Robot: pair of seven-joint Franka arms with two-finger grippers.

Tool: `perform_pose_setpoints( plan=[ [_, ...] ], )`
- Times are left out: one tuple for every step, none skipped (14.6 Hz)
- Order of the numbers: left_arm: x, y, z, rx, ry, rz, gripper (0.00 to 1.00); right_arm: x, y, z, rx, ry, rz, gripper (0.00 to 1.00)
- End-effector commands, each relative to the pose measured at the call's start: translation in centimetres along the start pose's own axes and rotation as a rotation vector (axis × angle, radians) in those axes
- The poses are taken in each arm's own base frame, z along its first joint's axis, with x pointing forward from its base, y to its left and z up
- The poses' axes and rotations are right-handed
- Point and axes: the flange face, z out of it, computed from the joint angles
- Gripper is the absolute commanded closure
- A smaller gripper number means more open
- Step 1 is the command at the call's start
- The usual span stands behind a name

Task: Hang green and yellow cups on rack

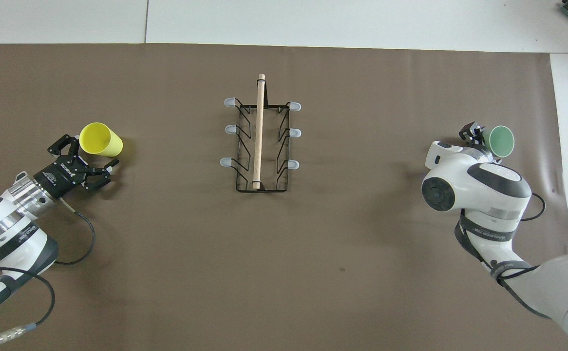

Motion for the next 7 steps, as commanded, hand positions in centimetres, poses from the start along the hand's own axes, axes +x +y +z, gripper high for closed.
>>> perform_pose_setpoints(
  plan=[
    [0.1,0.2,0.6,-0.033,0.001,0.003,0.00,0.0,-0.5,0.1,-0.031,0.003,-0.008,0.73],
    [0.0,0.1,1.0,-0.031,-0.001,0.007,0.00,0.0,-0.5,0.1,-0.034,0.003,-0.010,0.93],
    [-0.1,0.0,1.3,-0.034,0.000,0.010,0.00,-0.1,-0.4,0.1,-0.035,0.001,-0.011,1.00],
    [-0.1,0.1,1.3,-0.036,-0.001,0.010,0.00,-0.1,-0.2,0.1,-0.037,0.001,-0.014,1.00],
    [-0.3,0.2,1.5,-0.036,-0.004,0.014,0.00,0.0,0.1,-0.1,-0.041,-0.003,-0.020,1.00],
    [-0.4,0.2,1.6,-0.040,-0.008,0.013,0.00,0.1,0.3,-0.4,-0.038,-0.003,-0.019,1.00],
    [-0.5,0.3,1.6,-0.044,-0.010,0.016,0.00,0.0,0.4,-0.6,-0.041,0.004,-0.014,1.00]
  ],
)
